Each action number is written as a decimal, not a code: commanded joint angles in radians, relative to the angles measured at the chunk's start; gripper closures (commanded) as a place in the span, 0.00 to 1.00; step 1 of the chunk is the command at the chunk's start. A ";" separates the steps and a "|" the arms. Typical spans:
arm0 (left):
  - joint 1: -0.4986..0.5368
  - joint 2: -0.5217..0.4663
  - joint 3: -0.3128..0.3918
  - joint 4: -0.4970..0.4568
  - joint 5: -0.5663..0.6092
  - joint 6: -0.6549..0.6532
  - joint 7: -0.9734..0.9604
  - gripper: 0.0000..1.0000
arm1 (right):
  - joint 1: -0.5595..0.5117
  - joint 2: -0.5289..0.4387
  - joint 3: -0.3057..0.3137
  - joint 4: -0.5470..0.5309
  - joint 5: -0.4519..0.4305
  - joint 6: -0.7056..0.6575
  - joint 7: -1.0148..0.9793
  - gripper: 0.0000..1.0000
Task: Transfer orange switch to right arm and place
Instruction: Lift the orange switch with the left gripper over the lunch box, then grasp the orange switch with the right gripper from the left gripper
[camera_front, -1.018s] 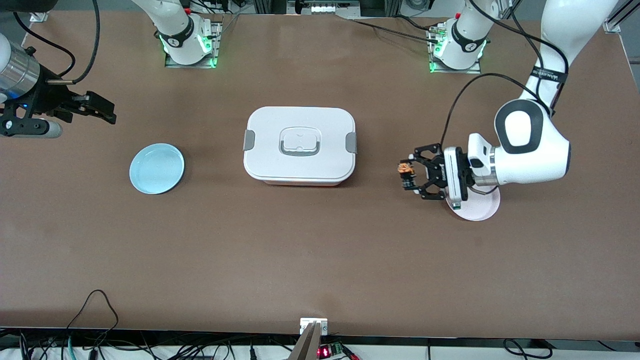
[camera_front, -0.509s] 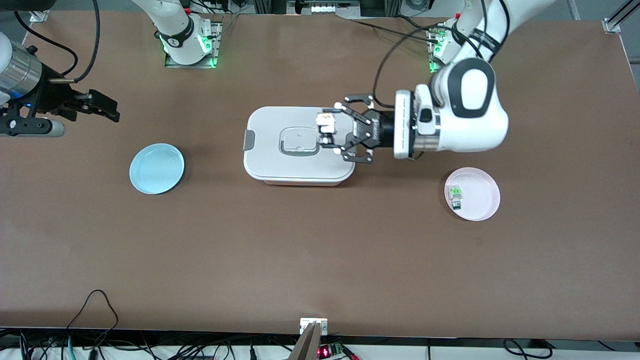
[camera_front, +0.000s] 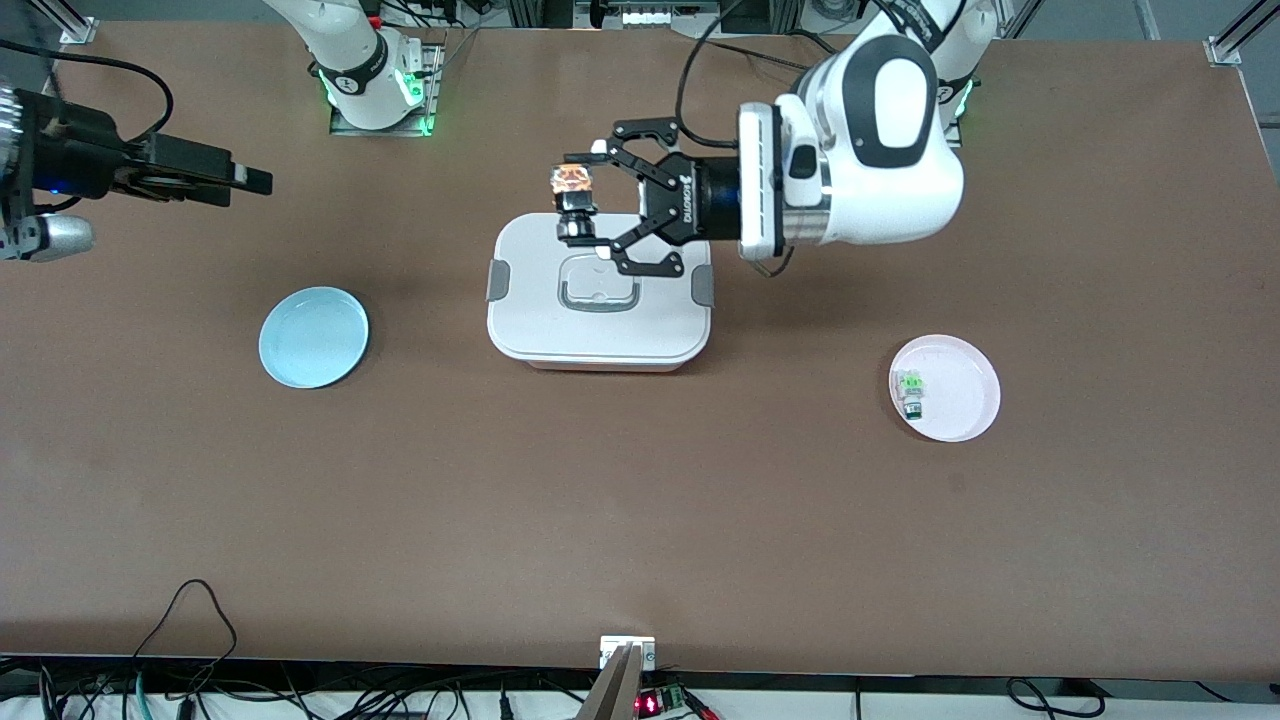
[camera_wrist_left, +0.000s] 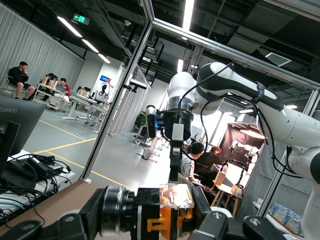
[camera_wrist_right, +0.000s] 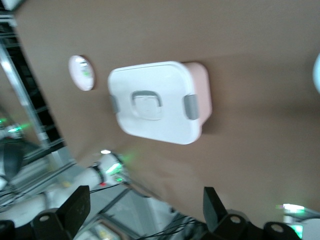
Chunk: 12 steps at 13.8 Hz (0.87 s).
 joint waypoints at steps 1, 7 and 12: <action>-0.013 -0.004 0.001 0.019 -0.032 0.026 0.009 1.00 | -0.002 -0.002 -0.044 -0.076 0.211 -0.026 0.006 0.00; -0.085 0.016 0.001 0.079 -0.029 0.134 -0.028 1.00 | 0.014 0.003 -0.044 -0.180 0.543 -0.005 0.002 0.00; -0.169 0.020 0.003 0.117 -0.029 0.251 -0.047 1.00 | 0.125 -0.004 -0.018 -0.234 0.665 0.133 0.002 0.00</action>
